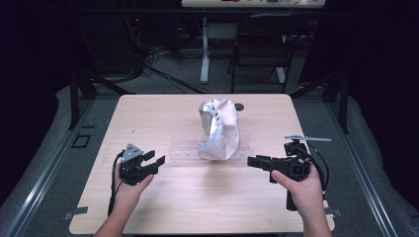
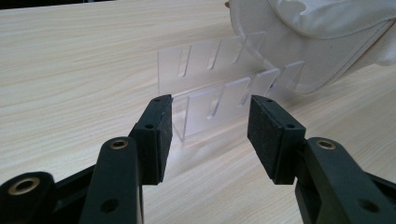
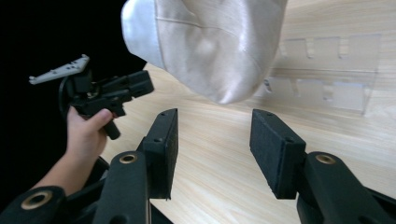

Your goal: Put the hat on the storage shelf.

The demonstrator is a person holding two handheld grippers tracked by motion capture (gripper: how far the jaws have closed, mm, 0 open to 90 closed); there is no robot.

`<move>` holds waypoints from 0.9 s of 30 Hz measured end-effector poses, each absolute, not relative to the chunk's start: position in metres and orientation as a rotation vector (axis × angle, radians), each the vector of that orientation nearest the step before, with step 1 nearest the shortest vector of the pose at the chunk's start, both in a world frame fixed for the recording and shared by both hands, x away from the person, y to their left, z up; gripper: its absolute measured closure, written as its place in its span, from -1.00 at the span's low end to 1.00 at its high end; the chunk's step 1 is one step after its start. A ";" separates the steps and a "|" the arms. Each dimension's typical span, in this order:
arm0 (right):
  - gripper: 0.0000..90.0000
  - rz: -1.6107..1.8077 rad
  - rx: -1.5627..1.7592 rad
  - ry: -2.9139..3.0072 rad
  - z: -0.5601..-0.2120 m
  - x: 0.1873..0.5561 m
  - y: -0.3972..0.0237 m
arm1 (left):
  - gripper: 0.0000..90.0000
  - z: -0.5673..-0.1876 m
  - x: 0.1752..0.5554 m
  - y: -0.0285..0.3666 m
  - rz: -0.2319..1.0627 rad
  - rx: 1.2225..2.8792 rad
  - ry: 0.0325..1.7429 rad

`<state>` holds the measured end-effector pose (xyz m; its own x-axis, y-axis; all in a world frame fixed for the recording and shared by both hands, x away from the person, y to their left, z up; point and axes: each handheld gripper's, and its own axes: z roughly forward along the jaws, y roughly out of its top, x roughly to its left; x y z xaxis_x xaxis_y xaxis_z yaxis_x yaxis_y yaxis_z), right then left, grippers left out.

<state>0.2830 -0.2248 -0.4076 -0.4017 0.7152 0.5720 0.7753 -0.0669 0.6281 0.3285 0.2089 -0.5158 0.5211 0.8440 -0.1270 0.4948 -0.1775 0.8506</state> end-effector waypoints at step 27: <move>0.11 -1.407 -1.888 -2.049 -0.456 0.308 -0.247 | 0.11 -0.517 0.330 0.214 0.474 1.842 1.131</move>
